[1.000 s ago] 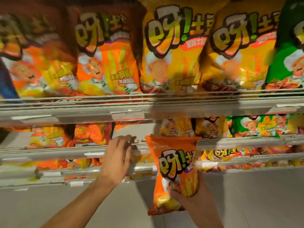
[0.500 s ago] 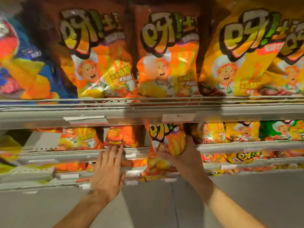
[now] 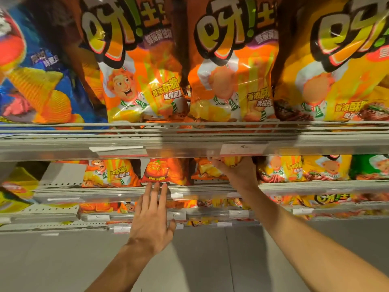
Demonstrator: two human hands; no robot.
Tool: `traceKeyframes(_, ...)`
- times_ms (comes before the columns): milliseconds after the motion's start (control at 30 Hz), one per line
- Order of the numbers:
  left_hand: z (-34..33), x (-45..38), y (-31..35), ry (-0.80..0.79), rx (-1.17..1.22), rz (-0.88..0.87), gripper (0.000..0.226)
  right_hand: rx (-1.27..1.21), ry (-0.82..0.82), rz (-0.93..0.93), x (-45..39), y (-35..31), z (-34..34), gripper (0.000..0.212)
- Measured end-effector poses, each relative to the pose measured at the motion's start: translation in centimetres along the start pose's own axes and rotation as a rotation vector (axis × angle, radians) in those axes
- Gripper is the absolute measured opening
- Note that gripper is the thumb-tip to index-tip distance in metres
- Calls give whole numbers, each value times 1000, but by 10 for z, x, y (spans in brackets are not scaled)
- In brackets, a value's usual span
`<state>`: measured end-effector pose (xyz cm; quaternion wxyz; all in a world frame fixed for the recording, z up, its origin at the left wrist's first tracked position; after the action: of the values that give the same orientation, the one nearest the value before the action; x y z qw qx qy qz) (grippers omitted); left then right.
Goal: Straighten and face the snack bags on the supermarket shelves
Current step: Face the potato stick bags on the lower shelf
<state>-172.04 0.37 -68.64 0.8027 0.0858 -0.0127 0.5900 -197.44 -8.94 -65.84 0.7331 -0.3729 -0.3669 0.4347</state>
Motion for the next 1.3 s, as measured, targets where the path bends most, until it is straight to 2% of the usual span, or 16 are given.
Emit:
traceKeyframes(100,1,-1,0,-22,18,11,99,47,1,-17,5,7,-5,102)
traceKeyframes(300,6,-1,-1,-83,42,34,104,315,-20,-6,16,11,-4,108)
traceKeyframes(433,10,-1,1,-120,49,46,107,376,4,-36,19,12,-3,113)
traceKeyframes(600,12,1,-1,-123,70,34,109,337,165,112,39,15,3,100)
traceKeyframes(733,16,7,-5,-64,132,-19,95,244,370,244,82,9,-3,66)
traceKeyframes(800,19,11,-10,-15,176,-77,87,192,381,267,101,4,-18,53)
traceKeyframes(900,37,18,-27,127,278,-241,74,138,342,327,127,-9,-50,43)
traceKeyframes(967,51,21,-48,310,375,-332,57,102,333,322,135,-21,-72,44)
traceKeyframes(1033,63,21,-79,448,413,-271,51,62,277,276,133,-34,-94,49)
traceKeyframes(1133,74,13,-134,553,505,6,67,-62,148,232,118,-56,-122,55)
traceKeyframes(1233,72,-5,-180,487,632,301,95,-146,-25,86,91,-69,-140,50)
traceKeyframes(1300,66,-23,-199,367,834,337,90,-228,-90,37,75,-69,-146,58)
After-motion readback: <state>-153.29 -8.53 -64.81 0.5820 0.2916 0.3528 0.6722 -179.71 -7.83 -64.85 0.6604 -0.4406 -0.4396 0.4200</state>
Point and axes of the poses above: each hand's wrist, its own x-axis away from the middle knuckle, its own z-axis out of the back of the hand, y = z × x, the point moved 4 cm from there along -x, towards the middle knuckle, and after that the axes turned 9 degrees about -z, right-handed, at the moved point
